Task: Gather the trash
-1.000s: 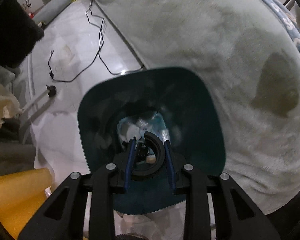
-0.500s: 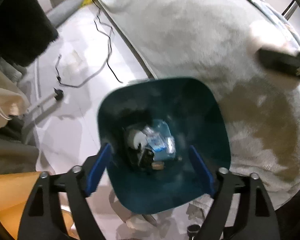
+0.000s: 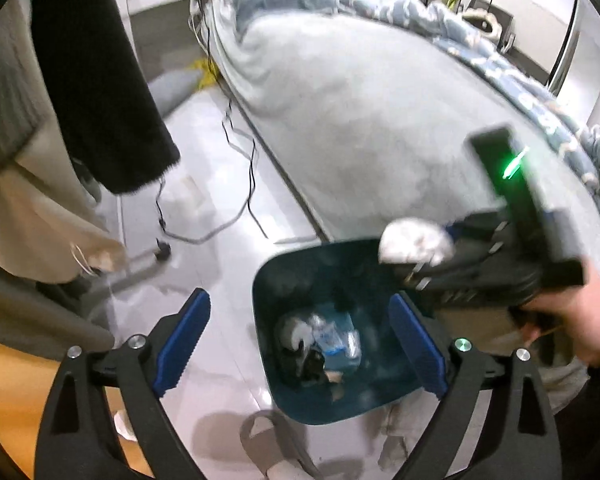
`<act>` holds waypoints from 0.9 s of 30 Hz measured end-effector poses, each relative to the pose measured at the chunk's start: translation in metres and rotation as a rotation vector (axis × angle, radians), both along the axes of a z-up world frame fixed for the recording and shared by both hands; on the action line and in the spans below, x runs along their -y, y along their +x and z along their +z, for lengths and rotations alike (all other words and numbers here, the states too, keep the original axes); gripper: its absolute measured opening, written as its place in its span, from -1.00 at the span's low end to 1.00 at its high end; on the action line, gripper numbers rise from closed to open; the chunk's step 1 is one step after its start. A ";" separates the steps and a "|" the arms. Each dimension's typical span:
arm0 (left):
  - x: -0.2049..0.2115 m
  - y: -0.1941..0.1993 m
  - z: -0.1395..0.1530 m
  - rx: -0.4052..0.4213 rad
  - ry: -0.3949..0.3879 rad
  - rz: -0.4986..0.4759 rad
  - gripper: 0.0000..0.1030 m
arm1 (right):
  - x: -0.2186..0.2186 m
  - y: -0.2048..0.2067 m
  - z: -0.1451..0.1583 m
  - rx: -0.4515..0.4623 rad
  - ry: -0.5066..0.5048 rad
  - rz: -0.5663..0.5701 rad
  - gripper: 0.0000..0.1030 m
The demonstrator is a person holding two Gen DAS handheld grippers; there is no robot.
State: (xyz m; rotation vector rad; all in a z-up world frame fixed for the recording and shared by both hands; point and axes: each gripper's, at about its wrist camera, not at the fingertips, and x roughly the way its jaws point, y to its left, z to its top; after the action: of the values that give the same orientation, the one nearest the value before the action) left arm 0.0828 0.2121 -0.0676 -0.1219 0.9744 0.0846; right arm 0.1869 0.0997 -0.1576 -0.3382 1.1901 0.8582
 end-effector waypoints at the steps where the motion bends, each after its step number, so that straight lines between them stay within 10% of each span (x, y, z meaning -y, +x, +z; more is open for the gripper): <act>1: 0.000 -0.003 0.007 0.020 -0.008 0.007 0.82 | -0.001 -0.002 -0.001 0.004 -0.005 0.007 0.19; 13: 0.016 -0.043 0.068 0.237 0.083 0.037 0.94 | 0.009 -0.028 0.020 0.085 0.018 -0.025 0.71; 27: 0.064 -0.059 0.088 0.367 0.095 0.017 0.94 | 0.152 -0.072 0.115 0.404 0.105 -0.314 0.93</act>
State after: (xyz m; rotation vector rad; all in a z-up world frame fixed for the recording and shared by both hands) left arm 0.0242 0.1485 0.0206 -0.0555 0.6016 0.1189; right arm 0.1146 -0.0527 -0.0430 -0.2172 0.7910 0.5425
